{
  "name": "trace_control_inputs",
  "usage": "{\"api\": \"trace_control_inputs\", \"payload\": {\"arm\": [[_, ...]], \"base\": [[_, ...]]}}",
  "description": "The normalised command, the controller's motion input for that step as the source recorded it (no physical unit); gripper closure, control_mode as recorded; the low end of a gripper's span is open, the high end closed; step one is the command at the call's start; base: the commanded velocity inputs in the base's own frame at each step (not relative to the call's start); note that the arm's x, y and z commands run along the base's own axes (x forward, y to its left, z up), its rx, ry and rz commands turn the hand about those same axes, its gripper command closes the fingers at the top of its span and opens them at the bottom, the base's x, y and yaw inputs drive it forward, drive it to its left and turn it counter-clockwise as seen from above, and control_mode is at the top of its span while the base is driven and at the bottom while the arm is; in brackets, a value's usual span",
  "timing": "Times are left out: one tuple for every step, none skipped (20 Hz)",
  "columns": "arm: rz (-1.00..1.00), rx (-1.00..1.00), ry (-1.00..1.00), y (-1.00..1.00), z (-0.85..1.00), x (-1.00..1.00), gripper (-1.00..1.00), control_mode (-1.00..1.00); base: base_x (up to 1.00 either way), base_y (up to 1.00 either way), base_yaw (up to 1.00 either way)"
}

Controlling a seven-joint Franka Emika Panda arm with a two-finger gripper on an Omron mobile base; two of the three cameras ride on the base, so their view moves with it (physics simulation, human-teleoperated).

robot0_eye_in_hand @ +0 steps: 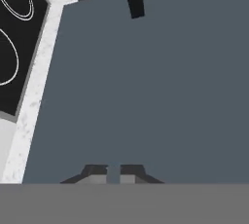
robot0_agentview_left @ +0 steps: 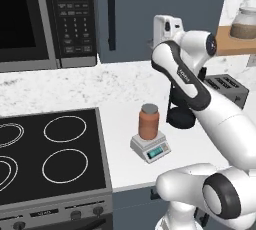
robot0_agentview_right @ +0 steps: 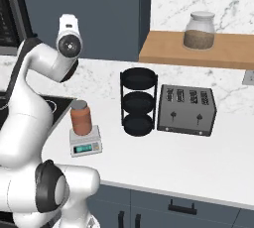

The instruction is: Pick the honey bottle and place it on the digital scale for weighing, and close the cabinet.

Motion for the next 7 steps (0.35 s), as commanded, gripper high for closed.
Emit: {"api": "trace_control_inputs", "payload": {"arm": [[0.0, 0.01, -0.01, -0.43, 0.0, 0.35, 1.0, -1.0], [0.0, 0.05, -0.09, -0.54, 0.0, 0.0, 1.0, -1.0], [0.0, 0.07, -0.19, -0.55, 0.0, -0.02, 1.0, -1.0], [0.0, 0.1, -0.27, -0.61, 0.0, -0.31, 1.0, -1.0], [0.0, 0.13, -0.31, -0.69, 0.0, -0.47, 1.0, -1.0], [0.0, 0.15, -0.34, -0.74, 0.0, -0.61, 1.0, -1.0], [0.0, 0.16, -0.39, -0.76, 0.0, -0.84, 1.0, -1.0]], "base": [[0.0, 0.0, 0.0], [0.0, 0.0, 0.0], [0.0, 0.0, 0.0], [0.0, 0.0, 0.0], [0.0, 0.0, 0.0], [0.0, 0.0, 0.0], [0.0, 0.0, 0.0]]}}
